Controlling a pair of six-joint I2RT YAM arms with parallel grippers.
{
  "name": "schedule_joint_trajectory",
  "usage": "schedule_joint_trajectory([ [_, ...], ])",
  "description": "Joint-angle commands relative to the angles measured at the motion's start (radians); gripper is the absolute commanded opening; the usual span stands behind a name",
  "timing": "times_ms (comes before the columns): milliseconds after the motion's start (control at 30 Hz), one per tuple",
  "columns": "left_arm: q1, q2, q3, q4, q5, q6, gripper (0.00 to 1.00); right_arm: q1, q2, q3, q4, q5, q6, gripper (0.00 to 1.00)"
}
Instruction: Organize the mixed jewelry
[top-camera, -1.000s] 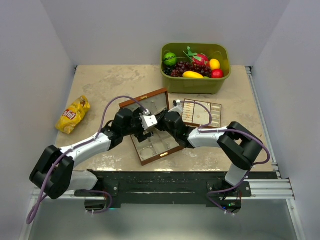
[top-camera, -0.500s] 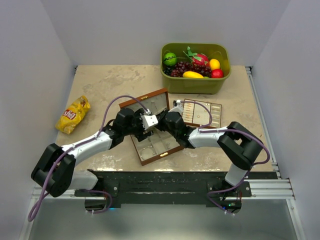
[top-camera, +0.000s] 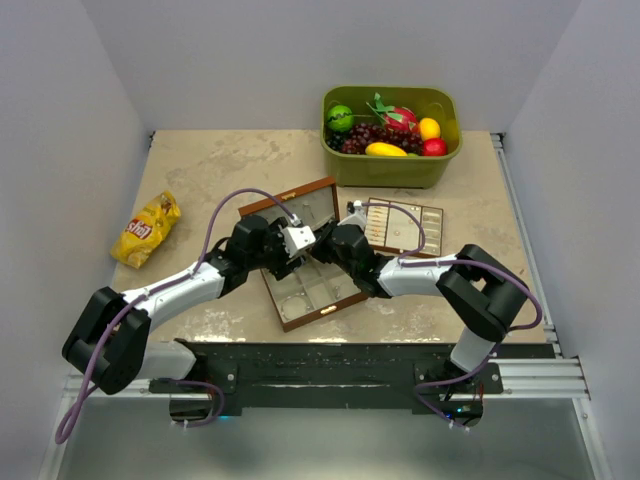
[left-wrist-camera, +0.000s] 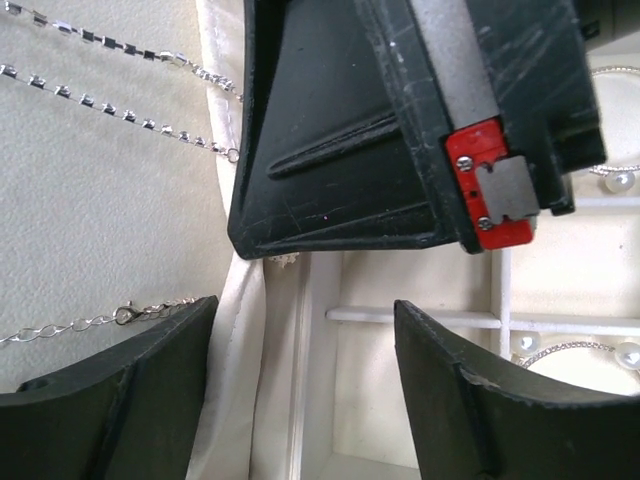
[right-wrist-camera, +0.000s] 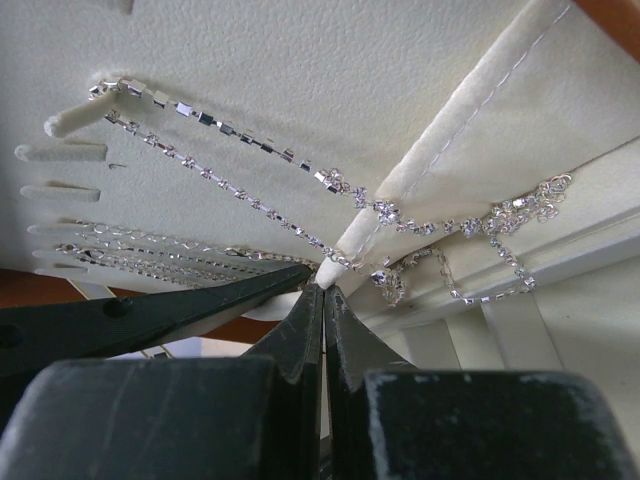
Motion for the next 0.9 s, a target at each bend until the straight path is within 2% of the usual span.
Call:
schedule_joint_trajectory([
  [0, 0.008, -0.002, 0.016, -0.062, -0.059, -0.041, 0.72, -0.014, -0.081, 0.006, 0.107, 0.018, -0.017, 0.00],
  [100, 0.008, -0.002, 0.011, -0.099, -0.060, -0.044, 0.70, -0.014, -0.083, -0.017, 0.171, 0.008, -0.028, 0.00],
  [300, 0.008, 0.011, 0.014, -0.111, -0.048, -0.050, 0.68, -0.019, -0.092, -0.069, 0.291, -0.025, -0.034, 0.15],
  [400, 0.010, 0.017, 0.017, -0.114, -0.043, -0.051, 0.67, -0.021, -0.126, -0.086, 0.268, 0.000, -0.043, 0.20],
  [533, 0.010, 0.019, 0.025, -0.123, -0.033, -0.051, 0.64, -0.024, -0.182, -0.092, 0.126, 0.057, -0.062, 0.22],
  [633, 0.010, 0.019, 0.031, -0.134, -0.024, -0.054, 0.58, -0.027, -0.227, -0.110, 0.050, 0.095, -0.065, 0.22],
  [833, 0.010, 0.014, 0.027, -0.134, 0.016, -0.073, 0.35, -0.060, -0.325, -0.119, -0.119, 0.142, -0.134, 0.24],
  [867, 0.010, 0.017, 0.028, -0.136, 0.021, -0.076, 0.29, -0.062, -0.334, -0.118, -0.136, 0.146, -0.148, 0.25],
])
